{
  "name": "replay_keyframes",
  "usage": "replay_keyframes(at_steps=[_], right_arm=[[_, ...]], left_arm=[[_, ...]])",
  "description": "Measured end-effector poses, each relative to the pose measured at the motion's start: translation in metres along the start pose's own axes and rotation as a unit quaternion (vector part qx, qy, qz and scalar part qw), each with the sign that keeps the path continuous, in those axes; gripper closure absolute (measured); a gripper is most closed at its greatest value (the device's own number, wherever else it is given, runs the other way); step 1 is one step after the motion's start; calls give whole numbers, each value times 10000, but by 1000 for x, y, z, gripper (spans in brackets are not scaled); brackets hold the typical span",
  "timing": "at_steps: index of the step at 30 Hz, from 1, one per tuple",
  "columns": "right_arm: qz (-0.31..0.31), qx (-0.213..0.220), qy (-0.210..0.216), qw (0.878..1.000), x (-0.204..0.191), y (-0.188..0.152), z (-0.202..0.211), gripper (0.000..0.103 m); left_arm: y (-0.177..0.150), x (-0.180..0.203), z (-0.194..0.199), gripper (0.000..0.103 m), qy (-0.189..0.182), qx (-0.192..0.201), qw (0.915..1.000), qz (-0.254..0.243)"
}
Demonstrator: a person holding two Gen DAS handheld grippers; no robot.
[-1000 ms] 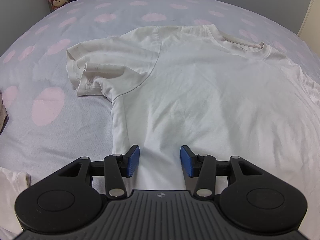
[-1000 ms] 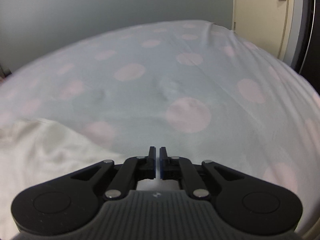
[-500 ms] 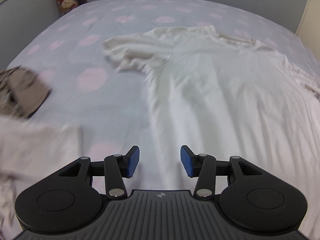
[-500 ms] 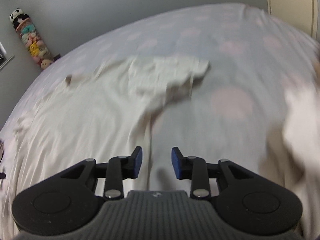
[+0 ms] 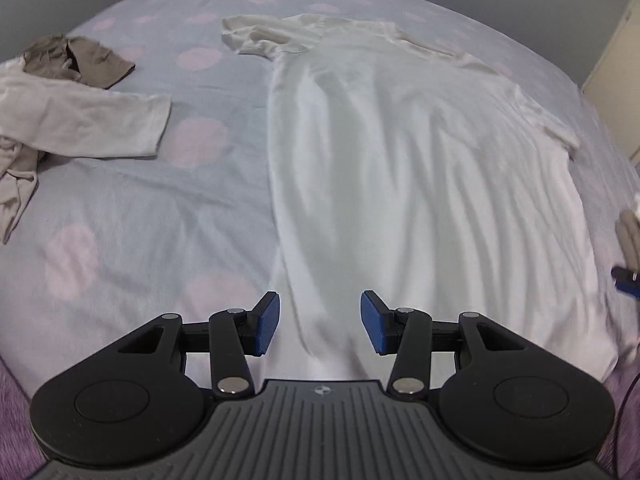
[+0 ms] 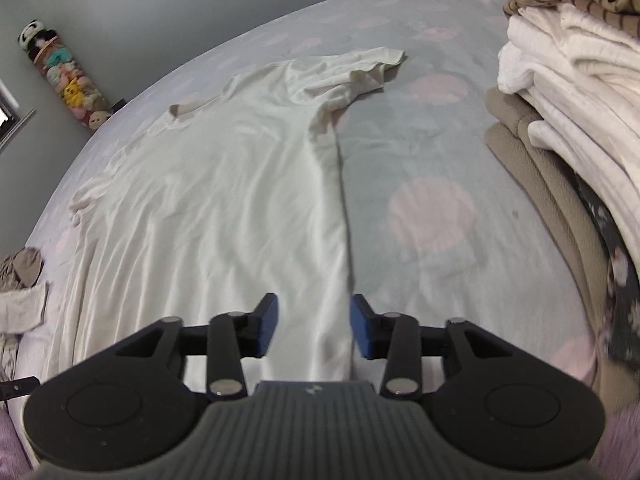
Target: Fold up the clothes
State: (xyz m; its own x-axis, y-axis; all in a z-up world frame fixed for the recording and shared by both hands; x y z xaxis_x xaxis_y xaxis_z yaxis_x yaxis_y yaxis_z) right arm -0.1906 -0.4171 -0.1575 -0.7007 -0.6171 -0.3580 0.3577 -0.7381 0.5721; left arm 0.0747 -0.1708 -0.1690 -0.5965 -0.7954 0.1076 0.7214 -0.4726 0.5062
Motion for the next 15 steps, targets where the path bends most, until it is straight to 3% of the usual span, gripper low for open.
replay_keyframes(at_steps=[7, 9, 10, 12, 15], right_arm=[[606, 242, -41, 9979, -21, -12, 11, 50], [631, 258, -65, 9977, -21, -14, 12, 50], [643, 266, -77, 9975, -21, -14, 12, 49], [645, 272, -100, 9975, -21, -15, 13, 49], [618, 267, -133, 9976, -22, -15, 12, 48]], left_arm=[[-26, 12, -6, 61, 30, -148, 9996, -223], [-32, 13, -7, 79, 25, -165, 9995, -281], [-32, 11, -4, 83, 12, -90, 9997, -243], [-29, 6, 5, 101, -22, 107, 9999, -130], [-25, -2, 20, 102, -73, 401, 9992, 39]])
Point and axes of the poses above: each gripper's, at about its wrist camera, not at the fingertips, and z roughly against the way its jaws point, x to its right, y to its top, the point moved 6 cm from there along -z, roughly the way its jaws point
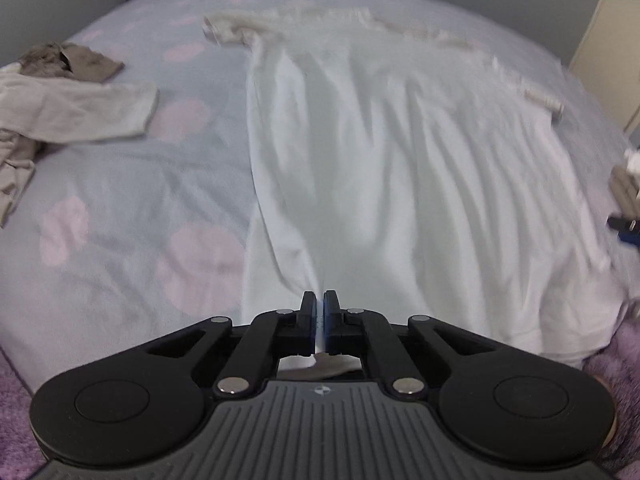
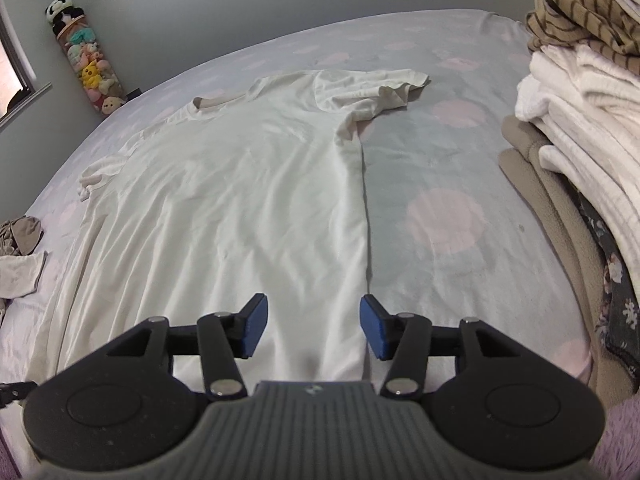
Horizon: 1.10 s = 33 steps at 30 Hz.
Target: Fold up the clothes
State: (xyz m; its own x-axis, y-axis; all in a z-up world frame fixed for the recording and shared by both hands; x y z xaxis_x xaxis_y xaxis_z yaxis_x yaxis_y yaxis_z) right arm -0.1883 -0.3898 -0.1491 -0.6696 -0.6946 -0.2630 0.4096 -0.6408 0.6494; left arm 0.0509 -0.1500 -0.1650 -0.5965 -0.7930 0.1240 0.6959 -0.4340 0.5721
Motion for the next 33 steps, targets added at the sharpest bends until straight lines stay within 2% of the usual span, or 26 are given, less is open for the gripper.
replay_keyframes(at_steps=[2, 6, 12, 16, 20, 23, 27, 33], right_arm=[[-18, -5, -22, 10000, 0, 0, 0, 48], [6, -2, -34, 10000, -3, 1, 0, 48], [219, 83, -112, 9997, -11, 0, 4, 48], [72, 142, -90, 9998, -10, 1, 10, 47], [-79, 163, -8, 9998, -13, 3, 16, 46], [-162, 154, 56, 9997, -19, 5, 18, 45], [102, -139, -202, 9996, -26, 2, 12, 45], [171, -824, -226, 9962, -12, -1, 12, 48]], left_arm=[[6, -8, 12, 102, -3, 233, 9996, 164], [16, -43, 30, 102, 418, 503, 9962, 583], [11, -68, 28, 101, 590, 398, 9932, 925], [7, -84, 27, 98, 693, 316, 9905, 1146], [2, -100, 25, 85, 795, 233, 9872, 1366], [5, -103, 24, 81, 700, 217, 9870, 1434], [5, -102, 26, 79, 559, 209, 9873, 1470], [7, -100, 26, 79, 386, 212, 9879, 1490]])
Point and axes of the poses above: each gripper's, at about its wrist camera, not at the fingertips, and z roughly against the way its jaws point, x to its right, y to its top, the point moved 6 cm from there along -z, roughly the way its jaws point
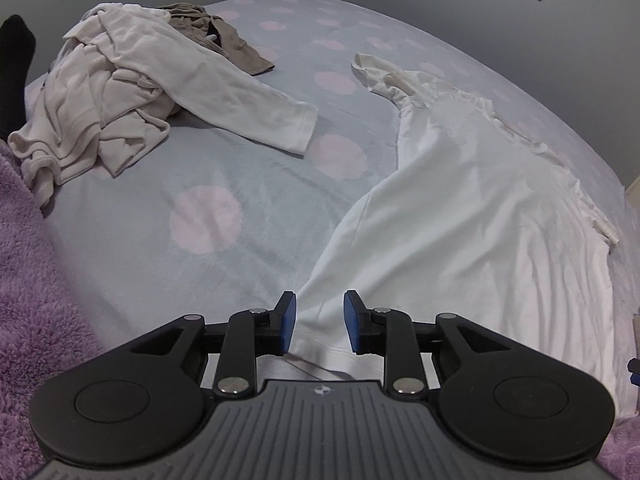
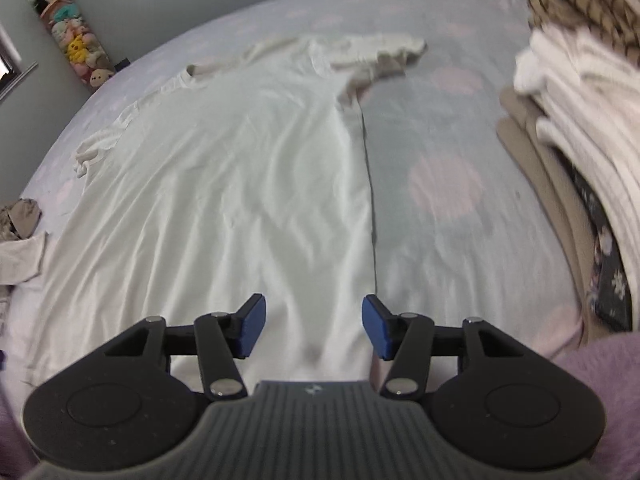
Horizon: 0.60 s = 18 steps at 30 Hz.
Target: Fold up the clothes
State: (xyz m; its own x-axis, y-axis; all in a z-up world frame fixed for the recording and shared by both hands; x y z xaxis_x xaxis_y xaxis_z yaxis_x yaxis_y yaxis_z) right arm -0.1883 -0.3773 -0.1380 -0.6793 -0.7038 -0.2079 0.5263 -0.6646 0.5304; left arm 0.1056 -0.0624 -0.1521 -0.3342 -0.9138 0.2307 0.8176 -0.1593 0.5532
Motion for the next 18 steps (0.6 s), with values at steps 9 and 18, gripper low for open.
replay_keyframes(at_steps=[9, 18], right_arm=[[-25, -1155, 5, 9933, 25, -12, -6, 62], [560, -1876, 192, 9805, 13, -33, -25, 78]], left_arm=[[-3, -2, -10, 78, -66, -143, 9999, -19], [-3, -14, -21, 63, 33, -347, 9994, 38]])
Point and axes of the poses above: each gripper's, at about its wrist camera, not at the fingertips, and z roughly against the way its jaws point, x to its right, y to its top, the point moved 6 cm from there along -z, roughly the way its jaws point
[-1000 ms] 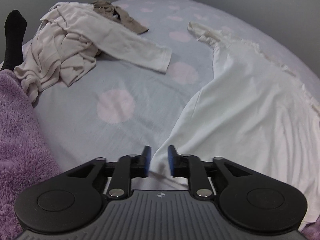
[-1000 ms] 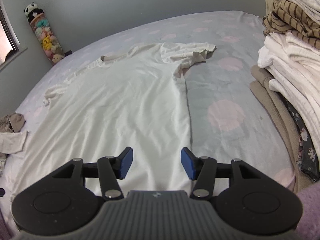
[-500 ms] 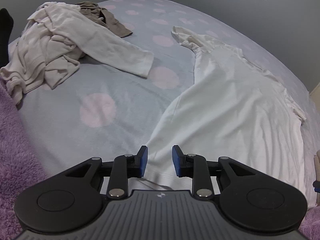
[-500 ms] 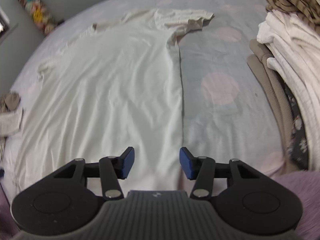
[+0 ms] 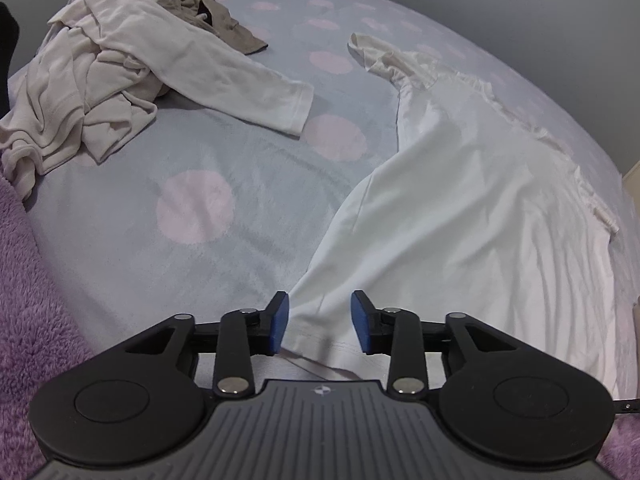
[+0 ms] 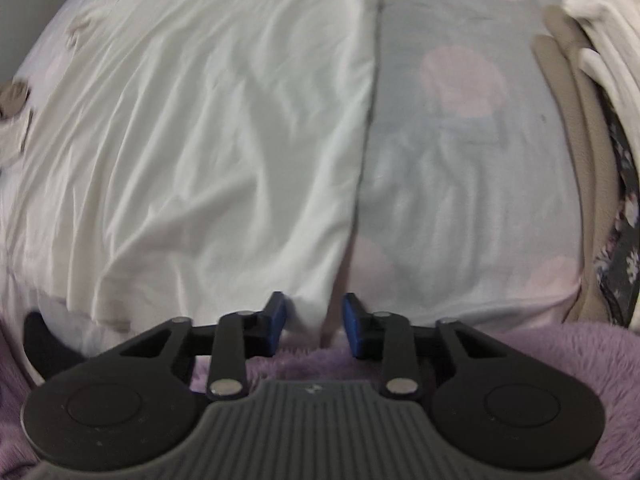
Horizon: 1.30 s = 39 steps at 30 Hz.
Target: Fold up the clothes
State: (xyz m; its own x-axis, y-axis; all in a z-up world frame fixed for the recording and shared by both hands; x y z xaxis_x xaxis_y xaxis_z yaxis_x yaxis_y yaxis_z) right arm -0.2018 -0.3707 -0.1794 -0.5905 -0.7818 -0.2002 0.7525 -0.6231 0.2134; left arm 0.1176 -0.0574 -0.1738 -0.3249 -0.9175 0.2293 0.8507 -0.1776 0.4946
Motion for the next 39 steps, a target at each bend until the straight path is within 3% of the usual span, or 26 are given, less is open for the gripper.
replay_keyframes(at_steps=[1, 4, 7, 9, 19, 23, 28, 31, 32, 33, 35, 38, 39], right_arm=[[107, -41, 6, 9999, -2, -2, 0, 89], [-49, 124, 198, 9997, 0, -3, 14, 95], [-276, 381, 477, 9978, 3, -4, 36, 95], [-246, 489, 476, 9974, 2, -4, 44, 95], [-168, 581, 614, 9963, 1, -4, 25, 90], [-170, 658, 668, 9954, 3, -4, 25, 90], [-139, 658, 677, 9954, 0, -3, 21, 81], [-127, 646, 659, 9957, 0, -2, 20, 79], [-132, 652, 670, 9955, 0, -1, 20, 79], [-136, 660, 677, 9954, 0, -1, 20, 77], [-125, 648, 633, 9958, 0, -1, 20, 77], [-81, 602, 474, 9970, -1, -1, 17, 82], [-58, 583, 397, 9975, -1, -2, 17, 95]], left_arm=[[0, -2, -2, 62, 26, -41, 10000, -2], [0, -5, -6, 61, 90, -133, 9999, -17], [-1, 5, -2, 62, 2, -31, 9993, -370], [-3, 10, -3, 69, 2, -4, 9982, -598], [-17, 19, -33, 71, 489, -231, 9864, -1553], [-20, 26, -34, 94, 496, -190, 9814, -1843], [-25, 34, -32, 99, 414, -129, 9782, -2031], [-16, 26, -17, 100, -406, -123, 9912, -1256], [-13, 22, -12, 100, -873, -185, 9923, -860], [-9, 18, -6, 100, -1385, -264, 9891, -427], [-3, 10, 6, 101, -2213, -393, 9740, 288], [1, -1, 14, 101, -2372, -456, 9688, 552], [1, -5, 15, 101, -2420, -510, 9668, 641]])
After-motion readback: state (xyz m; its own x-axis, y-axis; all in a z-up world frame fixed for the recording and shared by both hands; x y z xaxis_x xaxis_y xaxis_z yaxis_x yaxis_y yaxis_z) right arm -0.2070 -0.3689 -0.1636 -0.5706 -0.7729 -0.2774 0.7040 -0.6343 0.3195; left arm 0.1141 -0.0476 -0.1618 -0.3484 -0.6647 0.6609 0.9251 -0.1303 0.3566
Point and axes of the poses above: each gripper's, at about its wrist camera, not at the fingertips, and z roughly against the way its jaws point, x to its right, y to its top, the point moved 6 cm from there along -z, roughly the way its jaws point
